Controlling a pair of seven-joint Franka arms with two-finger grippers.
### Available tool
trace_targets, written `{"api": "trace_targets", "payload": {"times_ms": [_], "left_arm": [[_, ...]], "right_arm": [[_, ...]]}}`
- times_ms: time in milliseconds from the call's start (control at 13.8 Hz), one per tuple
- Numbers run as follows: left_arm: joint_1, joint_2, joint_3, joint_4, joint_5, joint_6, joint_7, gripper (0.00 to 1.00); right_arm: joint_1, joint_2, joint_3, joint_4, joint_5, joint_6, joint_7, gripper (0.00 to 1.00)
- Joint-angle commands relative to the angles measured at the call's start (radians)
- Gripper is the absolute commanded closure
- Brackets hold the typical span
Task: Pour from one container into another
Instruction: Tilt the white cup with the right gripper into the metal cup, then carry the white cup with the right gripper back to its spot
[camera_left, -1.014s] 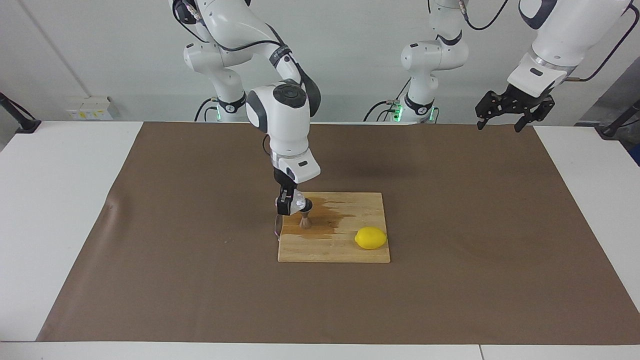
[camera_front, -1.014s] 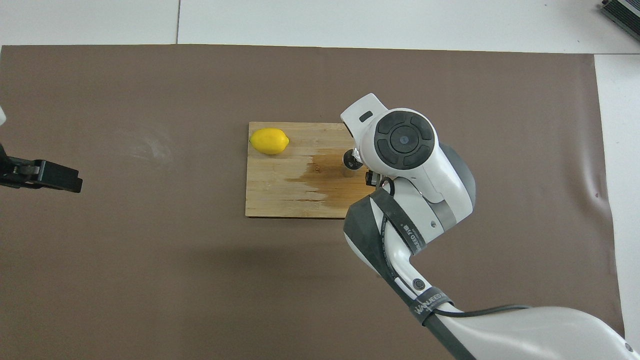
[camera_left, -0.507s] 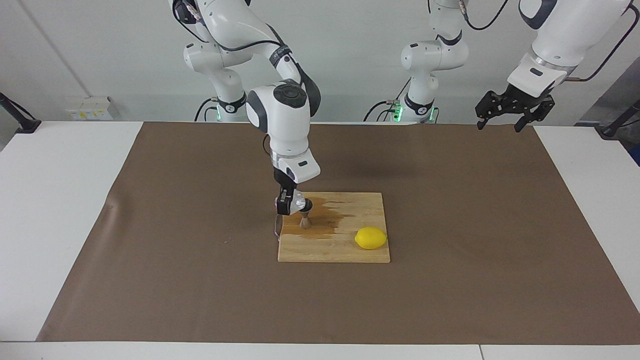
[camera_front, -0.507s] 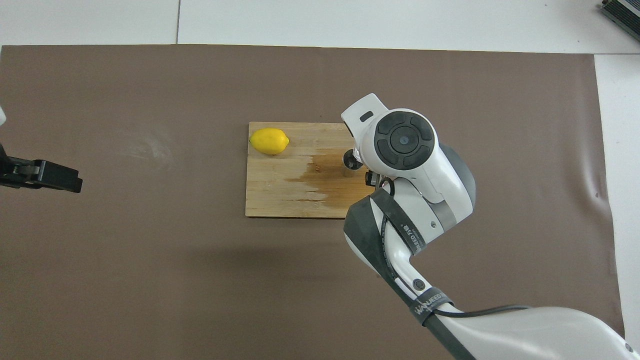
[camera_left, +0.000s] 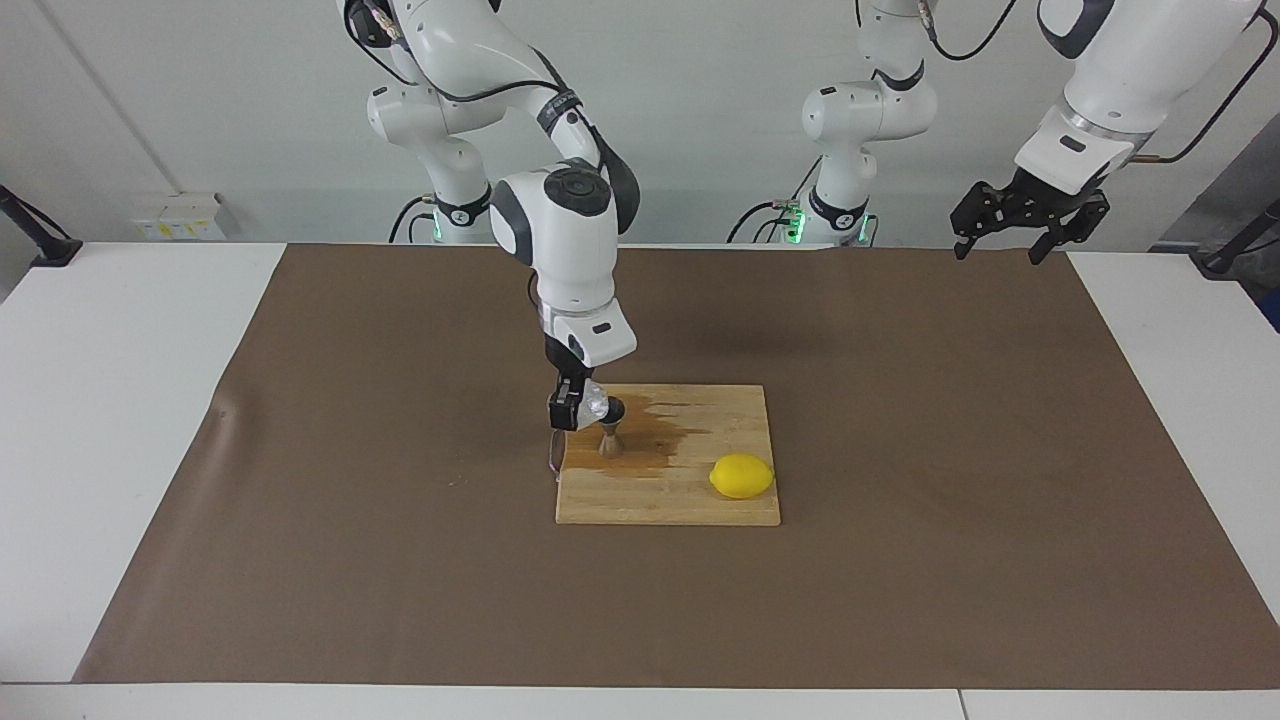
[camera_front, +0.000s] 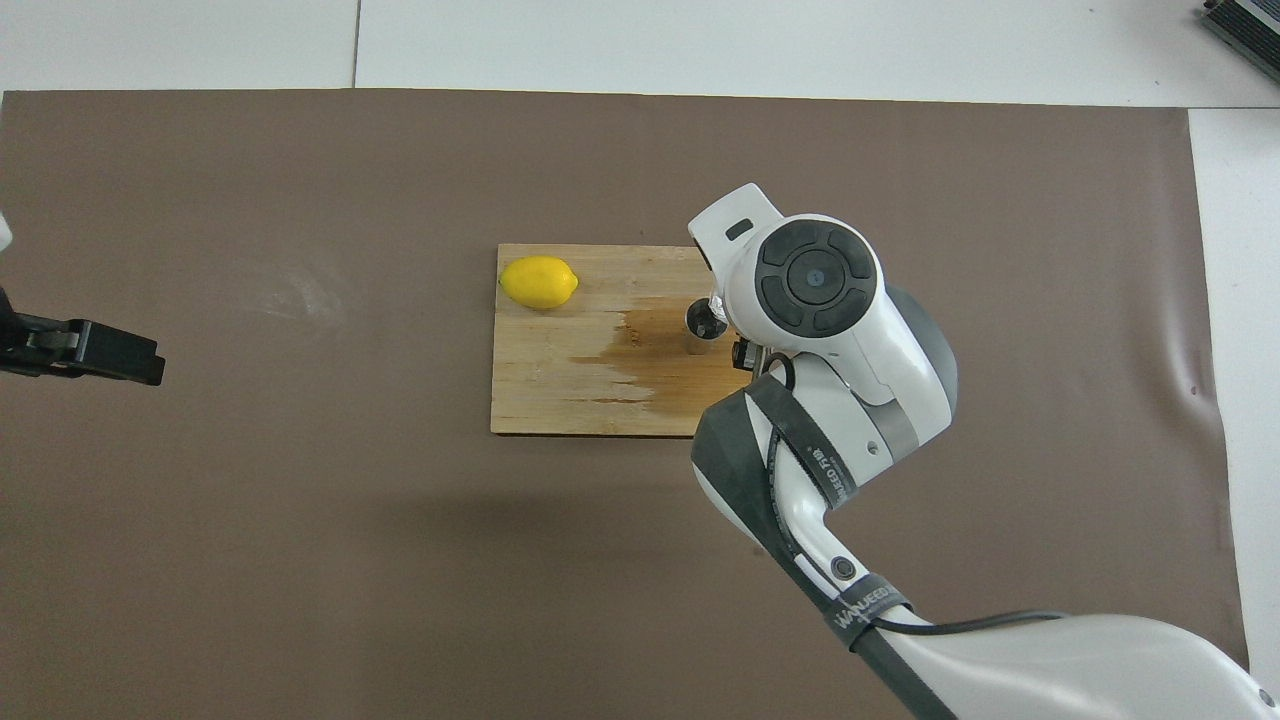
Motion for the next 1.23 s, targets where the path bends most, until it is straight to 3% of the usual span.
{"api": "trace_targets", "payload": {"times_ms": [0, 580, 1159], "left_arm": [[-0.003, -0.028, 0.006, -0.027, -0.002, -0.005, -0.007, 0.00], [-0.003, -0.028, 0.006, -0.027, -0.002, -0.005, -0.007, 0.00], [-0.003, -0.028, 0.006, -0.027, -0.002, -0.005, -0.007, 0.00]], "right_arm": [[-0.012, -0.038, 0.006, -0.029, 0.038, 0.005, 0.016, 0.66], [-0.038, -0.061, 0.006, -0.029, 0.136, 0.010, -0.013, 0.66], [-0.217, -0.069, 0.006, -0.081, 0.511, 0.074, -0.383, 0.66]]}}
